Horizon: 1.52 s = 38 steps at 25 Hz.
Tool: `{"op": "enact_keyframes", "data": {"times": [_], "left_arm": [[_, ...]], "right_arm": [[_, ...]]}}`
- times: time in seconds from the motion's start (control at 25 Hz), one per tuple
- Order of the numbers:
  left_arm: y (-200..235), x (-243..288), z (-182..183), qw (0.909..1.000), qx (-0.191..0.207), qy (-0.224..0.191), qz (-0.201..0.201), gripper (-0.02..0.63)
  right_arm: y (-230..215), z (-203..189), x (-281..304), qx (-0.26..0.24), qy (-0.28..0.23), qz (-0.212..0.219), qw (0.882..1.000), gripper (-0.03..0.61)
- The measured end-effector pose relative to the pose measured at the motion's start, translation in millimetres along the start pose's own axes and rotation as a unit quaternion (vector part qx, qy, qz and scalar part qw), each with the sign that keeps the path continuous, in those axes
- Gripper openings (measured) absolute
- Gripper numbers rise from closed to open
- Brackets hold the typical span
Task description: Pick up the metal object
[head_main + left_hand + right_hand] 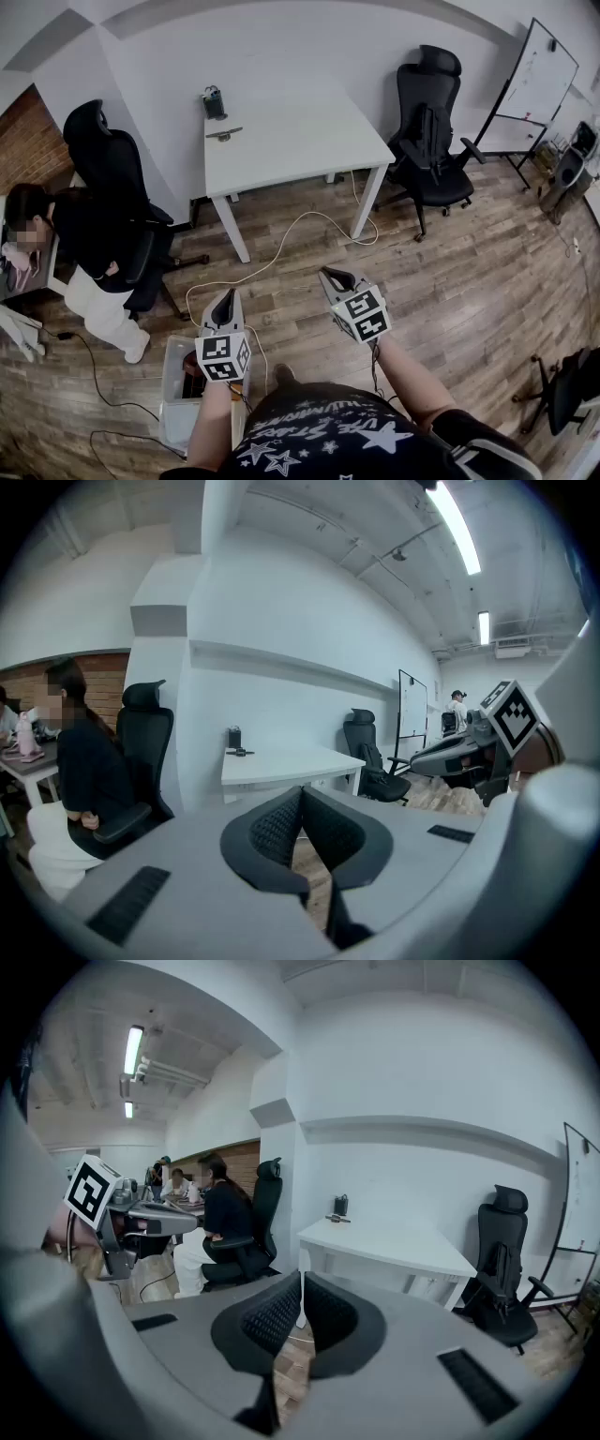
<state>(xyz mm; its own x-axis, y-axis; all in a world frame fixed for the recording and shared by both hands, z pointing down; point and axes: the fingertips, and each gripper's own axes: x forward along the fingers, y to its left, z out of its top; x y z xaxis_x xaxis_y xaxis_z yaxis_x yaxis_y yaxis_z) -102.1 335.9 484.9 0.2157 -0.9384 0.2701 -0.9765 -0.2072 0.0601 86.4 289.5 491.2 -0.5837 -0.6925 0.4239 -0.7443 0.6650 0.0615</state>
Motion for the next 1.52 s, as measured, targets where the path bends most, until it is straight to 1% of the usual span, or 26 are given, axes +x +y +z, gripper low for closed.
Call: {"op": "enact_keyframes", "data": {"times": [0.36, 0.6, 0.8, 0.96, 1.12, 1.2, 1.36, 1.52], "left_arm": [[37, 11, -3, 1.0000, -0.002, 0.006, -0.008, 0.020], [67, 30, -11, 0.9994, -0.006, 0.018, -0.029, 0.020], [80, 43, -18, 0.9982, -0.006, 0.029, -0.051, 0.020], [88, 57, -19, 0.9980, 0.004, 0.030, -0.055, 0.020], [95, 74, -20, 0.9981, 0.000, 0.035, -0.051, 0.020], [98, 86, -20, 0.9980, 0.001, 0.040, -0.049, 0.020], [98, 121, -18, 0.9977, 0.009, 0.046, -0.048, 0.020], [110, 169, -4, 0.9980, 0.016, 0.049, -0.037, 0.020]], "right_arm": [[17, 7, 33, 0.001, 0.012, 0.001, 1.000, 0.051], [17, 12, 68, 0.034, 0.014, -0.021, 0.999, 0.051], [18, 4, 79, 0.062, 0.019, -0.042, 0.997, 0.052], [10, -5, 88, 0.076, 0.023, -0.051, 0.996, 0.052], [-12, -13, 102, 0.076, 0.037, -0.077, 0.993, 0.052], [-22, -13, 112, 0.077, 0.039, -0.070, 0.994, 0.052], [-41, -6, 141, 0.065, 0.027, -0.034, 0.997, 0.052], [-67, 4, 189, 0.051, 0.022, 0.002, 0.998, 0.052]]}}
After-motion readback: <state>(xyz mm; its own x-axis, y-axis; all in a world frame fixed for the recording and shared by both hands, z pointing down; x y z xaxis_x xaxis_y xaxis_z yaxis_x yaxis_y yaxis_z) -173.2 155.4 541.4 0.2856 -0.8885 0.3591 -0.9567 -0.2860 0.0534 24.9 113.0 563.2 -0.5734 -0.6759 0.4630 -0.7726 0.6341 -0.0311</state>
